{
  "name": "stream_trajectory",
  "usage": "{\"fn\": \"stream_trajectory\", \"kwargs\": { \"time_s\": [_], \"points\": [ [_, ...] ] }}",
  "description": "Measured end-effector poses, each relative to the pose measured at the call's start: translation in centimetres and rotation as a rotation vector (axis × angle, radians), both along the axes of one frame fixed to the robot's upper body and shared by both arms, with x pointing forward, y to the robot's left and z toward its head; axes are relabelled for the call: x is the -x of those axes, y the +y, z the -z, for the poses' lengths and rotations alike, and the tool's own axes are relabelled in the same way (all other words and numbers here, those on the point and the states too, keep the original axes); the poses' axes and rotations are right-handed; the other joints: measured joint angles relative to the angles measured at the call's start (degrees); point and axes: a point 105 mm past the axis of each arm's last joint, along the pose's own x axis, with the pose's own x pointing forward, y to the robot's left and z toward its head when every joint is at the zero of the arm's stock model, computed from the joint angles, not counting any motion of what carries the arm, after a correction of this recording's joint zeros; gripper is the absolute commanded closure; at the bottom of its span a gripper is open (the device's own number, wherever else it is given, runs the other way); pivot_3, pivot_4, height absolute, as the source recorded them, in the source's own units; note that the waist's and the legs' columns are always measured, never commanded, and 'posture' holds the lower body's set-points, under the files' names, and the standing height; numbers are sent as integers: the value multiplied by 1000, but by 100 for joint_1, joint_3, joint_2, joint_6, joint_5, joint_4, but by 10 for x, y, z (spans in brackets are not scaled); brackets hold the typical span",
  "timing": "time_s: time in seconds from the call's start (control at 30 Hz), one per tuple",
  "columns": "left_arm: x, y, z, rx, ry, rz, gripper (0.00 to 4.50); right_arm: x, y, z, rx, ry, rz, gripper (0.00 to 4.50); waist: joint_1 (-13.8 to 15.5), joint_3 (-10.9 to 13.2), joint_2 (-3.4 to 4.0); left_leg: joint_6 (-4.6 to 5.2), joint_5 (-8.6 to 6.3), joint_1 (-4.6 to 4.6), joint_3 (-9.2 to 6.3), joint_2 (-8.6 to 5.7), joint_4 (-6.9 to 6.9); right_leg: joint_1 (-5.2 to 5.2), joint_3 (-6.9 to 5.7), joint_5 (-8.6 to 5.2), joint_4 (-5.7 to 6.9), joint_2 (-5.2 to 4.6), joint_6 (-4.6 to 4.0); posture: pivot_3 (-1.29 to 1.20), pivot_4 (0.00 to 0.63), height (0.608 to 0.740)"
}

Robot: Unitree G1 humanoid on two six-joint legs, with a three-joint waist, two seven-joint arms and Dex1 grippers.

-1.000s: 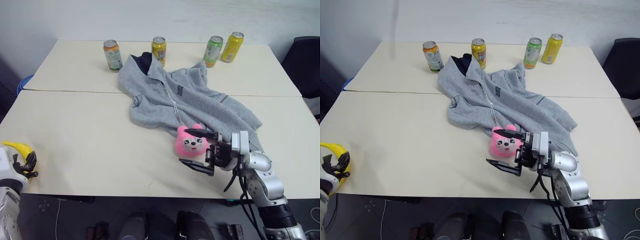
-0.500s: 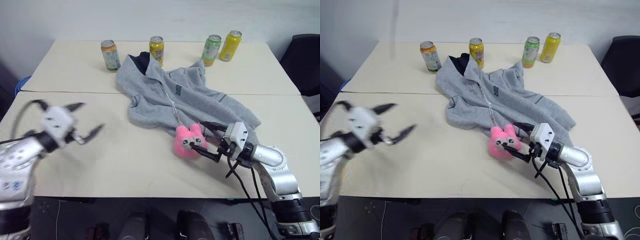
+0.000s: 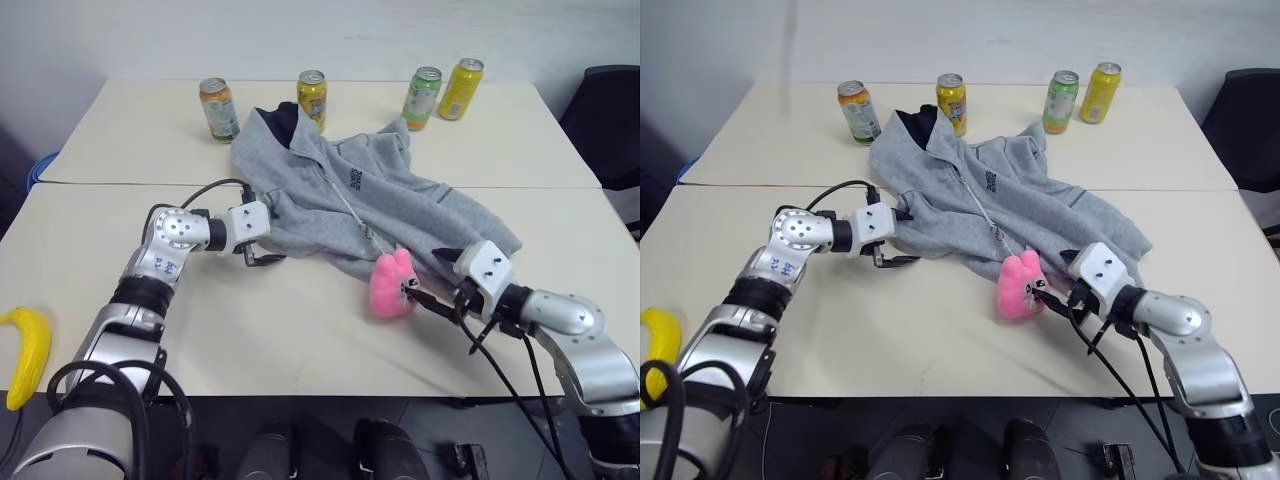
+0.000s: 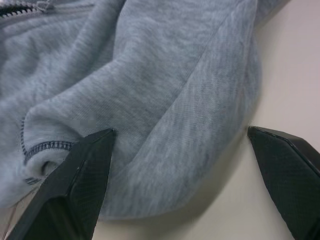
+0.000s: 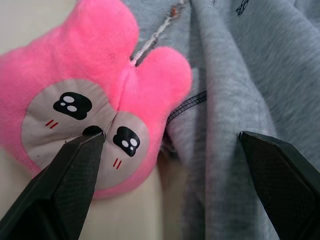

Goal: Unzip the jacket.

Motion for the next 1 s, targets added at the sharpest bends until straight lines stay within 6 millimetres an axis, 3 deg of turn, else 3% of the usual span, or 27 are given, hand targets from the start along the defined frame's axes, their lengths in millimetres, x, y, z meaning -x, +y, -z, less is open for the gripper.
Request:
{"fn": "stream_trajectory", "kwargs": {
  "time_s": [0.17,0.23,0.37,0.67,0.73,0.83,0.9,0.93,1.0],
  "points": [
    [-2,-6,4,6,32,23,22,41,7,0,-86,40,-135,0,31,0,-1,12,-1,0,-13,-8,13,17,-13,3,-2,-9,6,0,150,740],
    [-2,-10,7,25,49,23,430,49,-3,9,-76,115,-113,0,33,0,-2,25,-6,0,-14,-12,29,23,-13,8,0,-17,15,0,150,740],
    [-1,-17,14,59,85,30,1621,49,-18,17,-55,181,-16,0,39,0,-2,41,-17,-7,-23,-14,67,31,-12,13,7,-40,24,0,150,740],
    [2,-29,22,138,122,35,4465,18,-32,30,-40,163,207,0,131,0,-2,39,-20,-15,-26,-18,75,26,-13,14,7,-41,25,0,150,740],
    [2,-29,22,148,122,32,4465,11,-39,32,-29,161,258,0,130,0,-2,41,-19,-16,-26,-24,75,26,-14,14,9,-40,25,0,150,740],
    [4,-28,24,170,121,28,4500,3,-49,34,-5,162,318,493,123,0,-2,41,-19,-17,-28,-24,75,25,-15,14,7,-39,25,0,150,740],
    [6,-25,25,189,120,23,4500,-1,-50,34,1,162,333,1118,97,0,-2,41,-19,-17,-28,-23,74,25,-15,14,7,-40,25,0,150,740],
    [7,-24,26,204,121,20,4500,-4,-51,34,0,164,342,1203,74,0,-1,41,-19,-16,-26,-23,74,26,-14,14,8,-40,25,0,150,740],
    [14,-20,29,242,132,23,4500,-11,-56,32,4,157,367,1916,25,0,-1,41,-19,-17,-28,-23,75,26,-14,14,8,-42,25,0,150,740]
  ]
}}
